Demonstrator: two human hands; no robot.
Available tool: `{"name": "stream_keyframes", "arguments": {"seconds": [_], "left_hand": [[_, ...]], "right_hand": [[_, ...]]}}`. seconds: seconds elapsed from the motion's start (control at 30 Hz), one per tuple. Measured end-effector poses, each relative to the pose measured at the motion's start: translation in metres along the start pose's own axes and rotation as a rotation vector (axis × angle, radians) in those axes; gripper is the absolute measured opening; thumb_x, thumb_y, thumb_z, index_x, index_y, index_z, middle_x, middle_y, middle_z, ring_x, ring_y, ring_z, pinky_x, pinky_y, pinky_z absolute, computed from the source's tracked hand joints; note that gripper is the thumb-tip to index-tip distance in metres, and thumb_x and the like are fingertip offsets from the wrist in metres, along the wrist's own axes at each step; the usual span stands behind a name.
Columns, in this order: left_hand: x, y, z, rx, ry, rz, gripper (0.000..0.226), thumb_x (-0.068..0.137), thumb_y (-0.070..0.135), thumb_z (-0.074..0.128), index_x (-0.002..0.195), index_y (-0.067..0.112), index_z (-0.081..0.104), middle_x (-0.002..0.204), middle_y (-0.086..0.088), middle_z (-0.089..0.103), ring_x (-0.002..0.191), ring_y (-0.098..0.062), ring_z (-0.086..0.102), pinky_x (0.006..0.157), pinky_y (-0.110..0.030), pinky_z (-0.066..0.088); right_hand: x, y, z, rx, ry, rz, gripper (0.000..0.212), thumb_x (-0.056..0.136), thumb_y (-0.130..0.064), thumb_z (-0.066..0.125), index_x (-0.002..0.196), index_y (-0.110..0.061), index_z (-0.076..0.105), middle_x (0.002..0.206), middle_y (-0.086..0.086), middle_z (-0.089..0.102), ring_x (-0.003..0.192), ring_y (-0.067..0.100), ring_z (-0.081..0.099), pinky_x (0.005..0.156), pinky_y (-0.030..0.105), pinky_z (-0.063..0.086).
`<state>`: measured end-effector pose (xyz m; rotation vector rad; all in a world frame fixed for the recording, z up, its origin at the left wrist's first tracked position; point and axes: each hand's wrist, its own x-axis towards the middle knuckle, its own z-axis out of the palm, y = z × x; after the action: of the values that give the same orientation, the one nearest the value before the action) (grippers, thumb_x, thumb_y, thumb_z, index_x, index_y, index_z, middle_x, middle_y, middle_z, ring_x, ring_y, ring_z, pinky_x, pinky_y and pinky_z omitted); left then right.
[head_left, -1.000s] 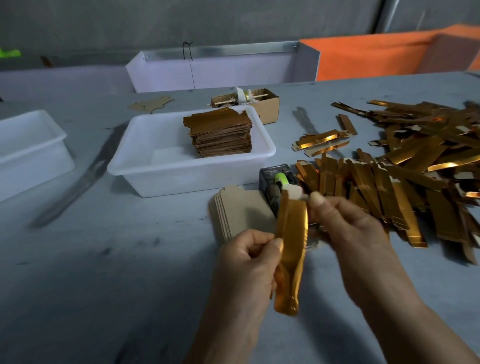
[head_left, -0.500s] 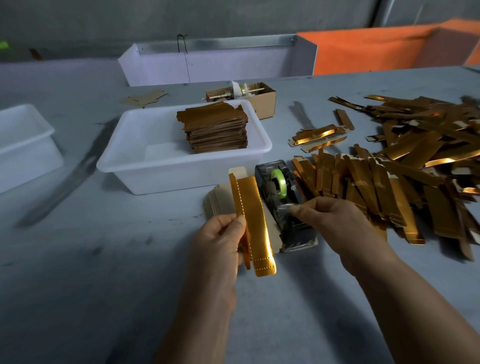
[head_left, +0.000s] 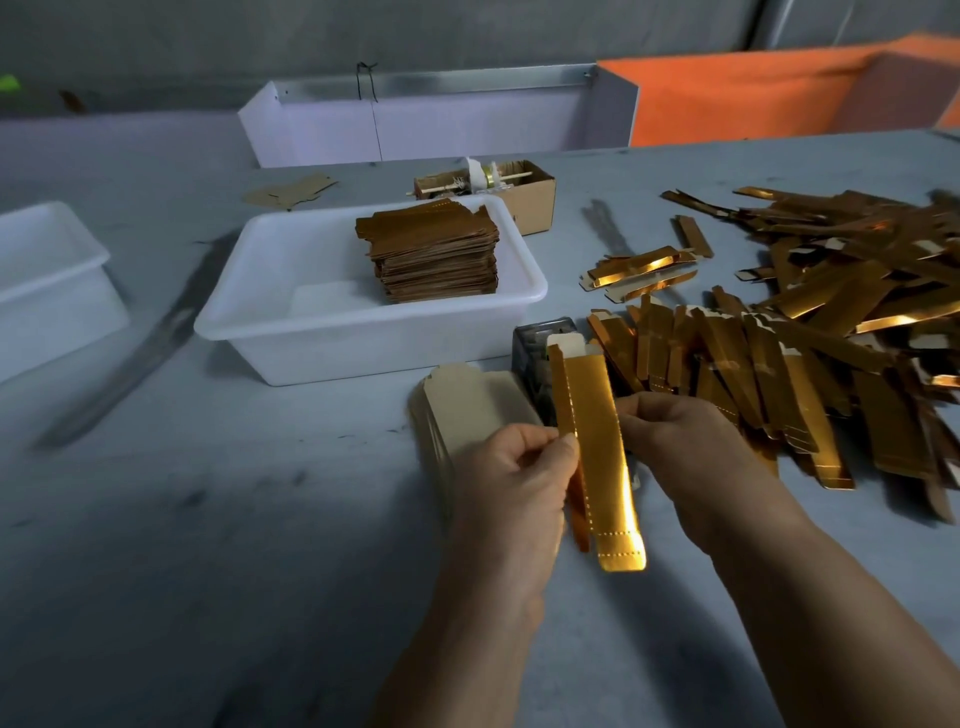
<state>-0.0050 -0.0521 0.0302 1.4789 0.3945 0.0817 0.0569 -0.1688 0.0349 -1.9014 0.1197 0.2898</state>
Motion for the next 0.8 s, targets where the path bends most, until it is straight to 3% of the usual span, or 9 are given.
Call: {"name": "stream_keyframes", "arguments": {"seconds": [0.1, 0.23, 0.37, 0.47, 0.53, 0.6, 0.7, 0.8], "left_hand": [[0.003, -0.002, 0.007, 0.041, 0.007, -0.018, 0.016, 0.096, 0.025, 0.056, 0.097, 0.013, 0.067, 0.068, 0.007, 0.062, 0.052, -0.002, 0.055, 0.047, -0.013, 0.04], [0.005, -0.004, 0.008, 0.052, 0.024, -0.02, 0.015, 0.095, 0.027, 0.056, 0.094, 0.017, 0.067, 0.066, 0.01, 0.063, 0.052, 0.0, 0.056, 0.047, -0.012, 0.04], [0.006, -0.005, 0.006, 0.043, 0.014, -0.022, 0.014, 0.095, 0.026, 0.056, 0.089, 0.02, 0.066, 0.059, 0.012, 0.063, 0.053, 0.003, 0.059, 0.05, -0.013, 0.044], [0.007, -0.006, 0.006, 0.041, 0.013, -0.011, 0.013, 0.095, 0.027, 0.056, 0.088, 0.022, 0.066, 0.066, 0.01, 0.066, 0.066, -0.006, 0.066, 0.063, -0.026, 0.057], [0.007, -0.007, 0.007, 0.029, 0.018, 0.015, 0.012, 0.095, 0.026, 0.056, 0.088, 0.023, 0.065, 0.068, 0.009, 0.066, 0.069, -0.008, 0.066, 0.068, -0.031, 0.059], [0.007, -0.006, 0.009, 0.012, 0.013, 0.064, 0.012, 0.095, 0.024, 0.057, 0.088, 0.021, 0.065, 0.064, 0.01, 0.065, 0.065, -0.007, 0.063, 0.065, -0.029, 0.057], [0.008, -0.004, 0.012, 0.009, -0.006, 0.117, 0.012, 0.095, 0.023, 0.057, 0.092, 0.015, 0.066, 0.062, 0.01, 0.064, 0.058, -0.003, 0.06, 0.056, -0.02, 0.05], [0.009, -0.003, 0.013, 0.021, -0.042, 0.113, 0.011, 0.094, 0.022, 0.058, 0.096, 0.015, 0.066, 0.071, 0.007, 0.068, 0.058, 0.001, 0.062, 0.051, -0.012, 0.049]], "right_hand": [[-0.003, 0.002, -0.001, 0.171, -0.035, 0.053, 0.022, 0.094, -0.012, 0.05, 0.082, -0.014, 0.068, 0.082, 0.002, 0.07, 0.084, 0.014, 0.062, 0.066, 0.025, 0.043], [-0.005, 0.0, -0.007, 0.417, -0.124, 0.082, 0.02, 0.093, -0.014, 0.05, 0.087, -0.011, 0.068, 0.074, -0.002, 0.073, 0.066, 0.006, 0.067, 0.057, 0.019, 0.047], [-0.012, 0.007, -0.005, 0.225, -0.015, -0.04, 0.019, 0.089, -0.018, 0.057, 0.075, -0.017, 0.069, 0.077, -0.013, 0.07, 0.084, 0.01, 0.062, 0.072, 0.024, 0.043], [-0.019, 0.013, -0.002, -0.053, 0.162, -0.144, 0.018, 0.086, -0.023, 0.061, 0.068, -0.021, 0.065, 0.113, -0.015, 0.055, 0.105, 0.007, 0.045, 0.083, 0.028, 0.038], [-0.022, 0.014, 0.0, -0.232, 0.252, -0.226, 0.02, 0.086, -0.026, 0.062, 0.066, -0.026, 0.06, 0.12, -0.016, 0.044, 0.102, 0.001, 0.038, 0.071, 0.015, 0.033], [-0.022, 0.016, 0.003, -0.313, 0.291, -0.261, 0.021, 0.086, -0.025, 0.062, 0.066, -0.026, 0.059, 0.121, -0.016, 0.044, 0.087, -0.006, 0.041, 0.061, 0.005, 0.027], [-0.021, 0.021, 0.006, -0.274, 0.278, -0.237, 0.019, 0.087, -0.023, 0.063, 0.068, -0.022, 0.061, 0.125, -0.012, 0.049, 0.078, -0.017, 0.039, 0.055, 0.003, 0.03], [-0.023, 0.026, 0.008, -0.259, 0.29, -0.236, 0.017, 0.085, -0.022, 0.064, 0.068, -0.022, 0.061, 0.129, -0.008, 0.05, 0.082, -0.006, 0.041, 0.06, 0.005, 0.027]]}}
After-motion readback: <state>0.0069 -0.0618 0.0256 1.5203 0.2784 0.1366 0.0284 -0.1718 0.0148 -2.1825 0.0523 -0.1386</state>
